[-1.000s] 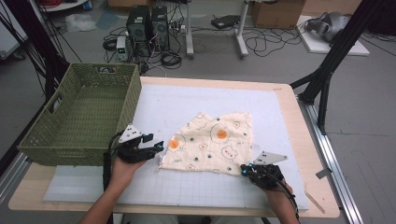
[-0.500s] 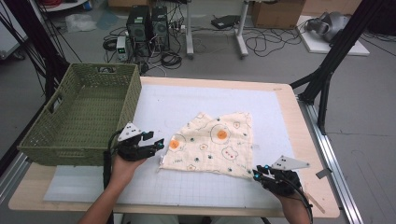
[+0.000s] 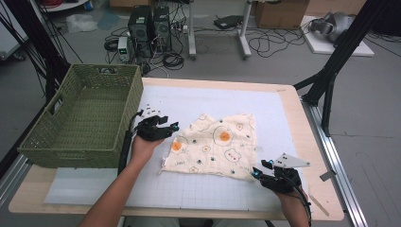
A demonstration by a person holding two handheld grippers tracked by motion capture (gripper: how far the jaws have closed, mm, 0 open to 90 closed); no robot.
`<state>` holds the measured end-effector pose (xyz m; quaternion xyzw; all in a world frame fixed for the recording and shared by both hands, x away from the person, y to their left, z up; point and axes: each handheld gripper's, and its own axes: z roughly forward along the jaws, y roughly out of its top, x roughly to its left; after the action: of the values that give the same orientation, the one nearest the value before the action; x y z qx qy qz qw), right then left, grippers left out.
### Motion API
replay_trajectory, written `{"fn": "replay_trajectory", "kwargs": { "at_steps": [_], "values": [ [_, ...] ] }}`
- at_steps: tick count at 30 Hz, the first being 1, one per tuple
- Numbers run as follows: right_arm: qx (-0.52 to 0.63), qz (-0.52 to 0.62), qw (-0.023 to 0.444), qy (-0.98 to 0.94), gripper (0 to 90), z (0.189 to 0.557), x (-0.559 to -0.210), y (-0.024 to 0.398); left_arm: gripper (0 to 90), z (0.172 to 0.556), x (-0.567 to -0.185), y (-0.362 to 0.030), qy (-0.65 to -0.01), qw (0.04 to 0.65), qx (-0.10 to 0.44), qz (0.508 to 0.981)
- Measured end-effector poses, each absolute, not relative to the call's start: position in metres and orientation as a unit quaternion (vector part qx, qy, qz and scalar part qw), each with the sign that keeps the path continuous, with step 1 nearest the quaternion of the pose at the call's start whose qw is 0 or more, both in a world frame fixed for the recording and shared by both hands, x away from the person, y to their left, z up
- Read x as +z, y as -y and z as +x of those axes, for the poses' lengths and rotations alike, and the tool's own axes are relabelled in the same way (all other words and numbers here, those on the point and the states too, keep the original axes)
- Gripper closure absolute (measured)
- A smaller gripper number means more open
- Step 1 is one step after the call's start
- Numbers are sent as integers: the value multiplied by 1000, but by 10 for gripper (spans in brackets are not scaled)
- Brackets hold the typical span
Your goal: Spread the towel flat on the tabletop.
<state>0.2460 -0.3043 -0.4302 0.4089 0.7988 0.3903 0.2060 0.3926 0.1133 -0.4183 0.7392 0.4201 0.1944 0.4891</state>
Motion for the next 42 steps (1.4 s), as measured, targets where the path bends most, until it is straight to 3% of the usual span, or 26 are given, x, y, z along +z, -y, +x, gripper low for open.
{"fn": "replay_trajectory", "kwargs": {
  "at_steps": [6, 18, 21, 23, 25, 30, 35, 38, 40, 42],
  "values": [
    [393, 412, 211, -794, 510, 246, -431, 309, 464, 422, -426, -88, -424, 474, 187, 749],
    [397, 418, 213, -789, 484, 245, -431, 313, 478, 446, -447, -30, -378, 386, 175, 823],
    [396, 416, 213, -791, 484, 245, -431, 314, 594, 443, -446, -28, -368, 392, 167, 826],
    [397, 417, 214, -789, 484, 244, -431, 314, 835, 442, -444, -29, -363, 386, 166, 832],
    [398, 418, 213, -789, 484, 244, -431, 314, 860, 442, -442, -33, -385, 375, 175, 825],
    [395, 416, 214, -790, 485, 245, -431, 313, 864, 443, -437, -69, -457, 358, 237, 779],
    [389, 418, 213, -793, 484, 249, -434, 309, 855, 441, -439, -97, -496, 372, 244, 746],
    [385, 420, 220, -792, 484, 253, -434, 306, 605, 437, -442, -104, -517, 380, 242, 728],
    [385, 427, 220, -788, 484, 257, -434, 304, 521, 431, -441, -110, -520, 390, 241, 720],
    [389, 435, 213, -784, 490, 263, -436, 301, 495, 425, -440, -114, -517, 399, 235, 720]
  ]
}}
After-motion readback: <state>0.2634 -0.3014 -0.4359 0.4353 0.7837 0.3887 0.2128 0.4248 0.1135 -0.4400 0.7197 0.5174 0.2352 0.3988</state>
